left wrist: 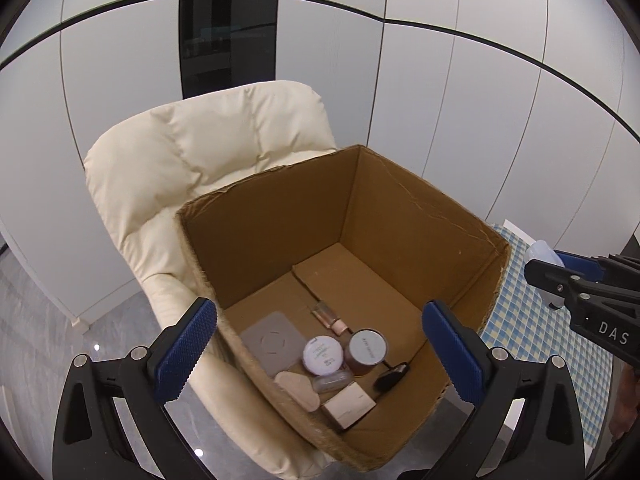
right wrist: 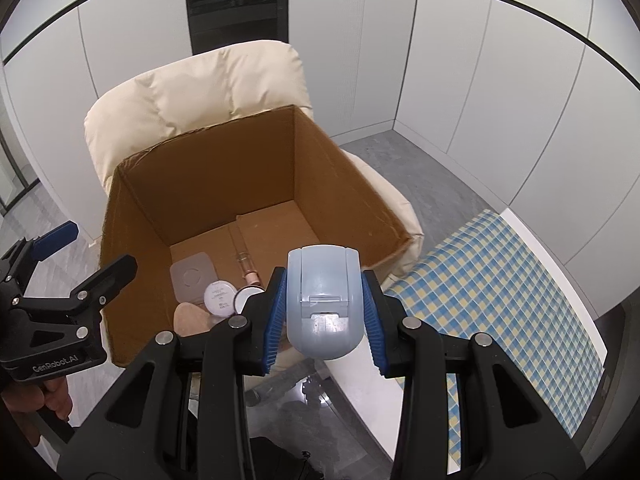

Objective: Organize objects

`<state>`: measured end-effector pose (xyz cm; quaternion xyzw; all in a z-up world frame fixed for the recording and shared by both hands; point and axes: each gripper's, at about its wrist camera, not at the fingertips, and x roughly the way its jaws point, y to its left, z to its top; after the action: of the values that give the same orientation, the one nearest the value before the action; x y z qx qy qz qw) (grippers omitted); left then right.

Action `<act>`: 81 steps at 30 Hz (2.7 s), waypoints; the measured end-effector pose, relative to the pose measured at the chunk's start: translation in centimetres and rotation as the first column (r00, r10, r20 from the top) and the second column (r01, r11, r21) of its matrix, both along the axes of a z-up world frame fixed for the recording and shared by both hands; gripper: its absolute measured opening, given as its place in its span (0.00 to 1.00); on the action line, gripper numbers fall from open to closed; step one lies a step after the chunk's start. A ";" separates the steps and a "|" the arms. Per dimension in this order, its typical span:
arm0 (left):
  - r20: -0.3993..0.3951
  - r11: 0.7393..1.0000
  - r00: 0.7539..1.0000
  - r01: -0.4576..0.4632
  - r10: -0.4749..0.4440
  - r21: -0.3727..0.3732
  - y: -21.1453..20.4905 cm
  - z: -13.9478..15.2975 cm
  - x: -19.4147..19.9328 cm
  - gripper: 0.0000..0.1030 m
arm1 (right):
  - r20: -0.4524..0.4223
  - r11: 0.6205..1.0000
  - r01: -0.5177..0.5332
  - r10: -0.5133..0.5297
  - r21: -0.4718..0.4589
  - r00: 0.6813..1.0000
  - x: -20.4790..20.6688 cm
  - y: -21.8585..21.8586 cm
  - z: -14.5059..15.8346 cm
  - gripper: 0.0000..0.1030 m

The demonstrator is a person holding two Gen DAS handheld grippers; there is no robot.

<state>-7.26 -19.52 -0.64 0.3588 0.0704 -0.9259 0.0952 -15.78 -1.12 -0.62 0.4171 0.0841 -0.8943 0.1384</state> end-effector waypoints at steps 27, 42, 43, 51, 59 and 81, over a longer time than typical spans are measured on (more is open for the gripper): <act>0.010 0.990 0.990 -0.139 0.139 0.016 -7.0 -0.2 4.1 1.00 | 0.012 0.990 -0.137 0.137 -0.033 0.990 0.0 -8.6 0.0 0.37; 0.008 0.980 0.981 -0.196 0.196 0.029 -9.5 -0.1 5.4 1.00 | 0.018 0.984 -0.179 0.179 -0.019 0.984 0.0 -11.4 -0.6 0.49; 0.008 0.980 0.980 -0.197 0.196 0.027 -9.5 -0.1 5.4 1.00 | 0.017 0.984 -0.178 0.179 -0.014 0.984 0.0 -11.5 -0.6 0.53; 0.016 0.979 0.979 -0.201 0.201 0.027 -9.4 -0.3 5.2 1.00 | 0.003 0.985 -0.170 0.170 -0.017 0.985 -0.1 -11.2 -0.4 0.82; 0.021 0.979 0.979 -0.203 0.202 0.029 -9.0 -0.4 4.8 1.00 | 0.001 0.989 -0.150 0.150 0.009 0.989 -0.3 -10.4 -0.7 1.00; 0.034 0.991 0.991 -0.131 0.130 0.033 -5.2 -0.6 1.9 0.99 | -0.010 0.998 -0.061 0.061 -0.010 0.998 -0.8 -5.5 -0.5 1.00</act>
<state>-5.32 -24.70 -1.28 0.3696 0.1083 -0.9105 0.1505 -16.55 -6.62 -1.12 0.4092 0.0927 -0.8922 0.1672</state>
